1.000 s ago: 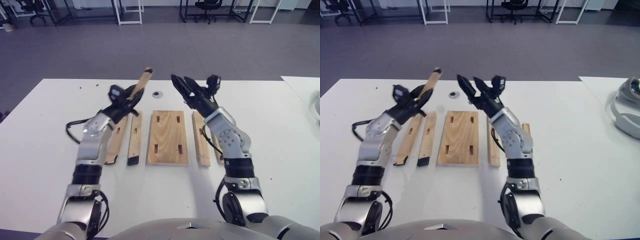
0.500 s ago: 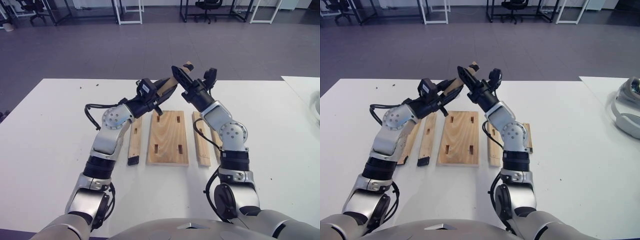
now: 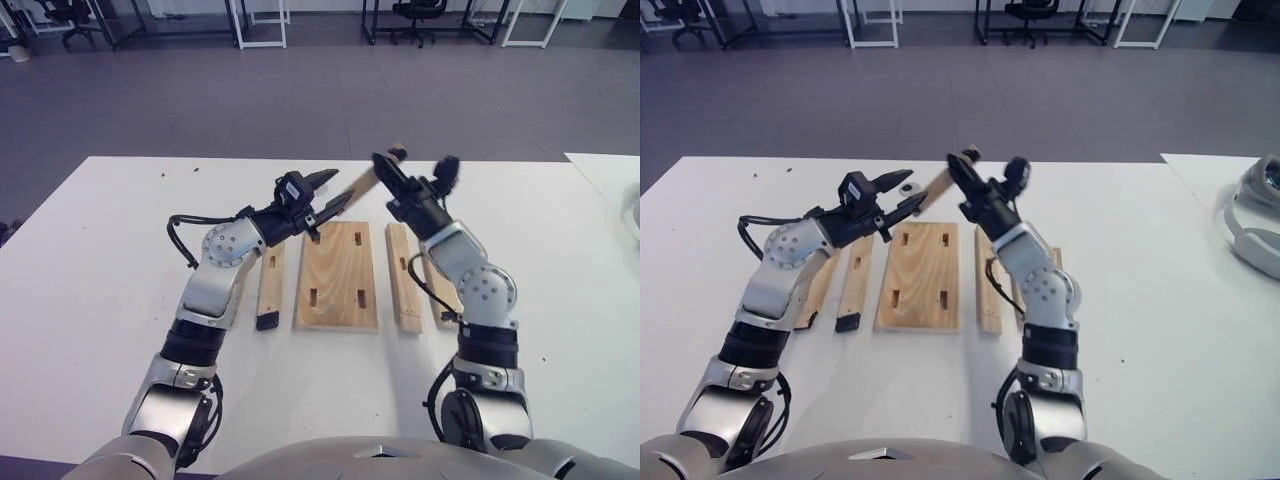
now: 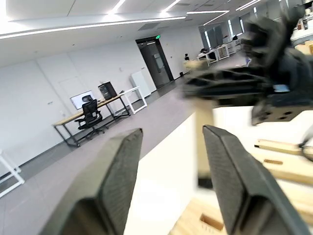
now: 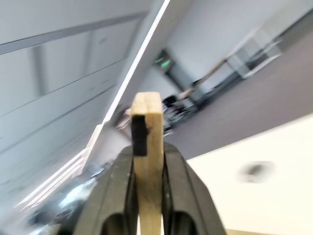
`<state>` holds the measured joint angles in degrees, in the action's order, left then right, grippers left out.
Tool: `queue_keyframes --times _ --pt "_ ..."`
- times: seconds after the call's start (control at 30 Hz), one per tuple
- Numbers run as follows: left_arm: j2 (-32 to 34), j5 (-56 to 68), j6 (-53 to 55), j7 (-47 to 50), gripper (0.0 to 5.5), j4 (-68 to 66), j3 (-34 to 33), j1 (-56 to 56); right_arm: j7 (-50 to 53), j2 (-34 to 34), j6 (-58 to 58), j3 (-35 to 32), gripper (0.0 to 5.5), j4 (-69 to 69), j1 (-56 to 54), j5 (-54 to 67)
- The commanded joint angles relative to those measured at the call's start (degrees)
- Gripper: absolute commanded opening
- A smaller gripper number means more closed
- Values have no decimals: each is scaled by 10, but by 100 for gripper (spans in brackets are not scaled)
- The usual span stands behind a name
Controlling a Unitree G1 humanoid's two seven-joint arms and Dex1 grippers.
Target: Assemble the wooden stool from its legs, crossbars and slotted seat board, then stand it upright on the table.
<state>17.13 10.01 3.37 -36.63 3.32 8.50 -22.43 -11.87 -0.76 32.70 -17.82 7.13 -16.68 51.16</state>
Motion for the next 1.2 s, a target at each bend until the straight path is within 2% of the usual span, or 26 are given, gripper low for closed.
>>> queue_keyframes --times 0.03,0.1,0.3,0.43,0.6,0.87,1.0,1.07,1.2 --pt "1 2 14 29 292 21 -24 41 25 0 -33 -31 41 44 93 -18" --pt "-3 -5 16 54 318 19 -36 50 35 -4 -50 -26 41 38 115 -42" --pt "-11 2 27 86 318 19 -52 57 32 -18 -104 -4 41 -39 118 -98" --pt "-30 26 43 124 318 16 -89 66 25 -13 -124 8 41 -76 115 -124" --pt "-43 32 49 172 318 21 -130 100 30 31 -150 82 41 -81 134 -247" --pt "-32 1 41 184 318 26 -121 113 32 96 -174 165 41 -156 171 -384" --pt "-28 -8 44 184 318 25 -126 114 0 110 -210 190 41 -212 193 -405" --pt "-27 -10 45 185 318 23 -126 113 -7 117 -245 208 41 -213 187 -423" --pt "-28 -11 44 187 318 21 -126 108 -11 99 -283 194 41 -148 149 -401"
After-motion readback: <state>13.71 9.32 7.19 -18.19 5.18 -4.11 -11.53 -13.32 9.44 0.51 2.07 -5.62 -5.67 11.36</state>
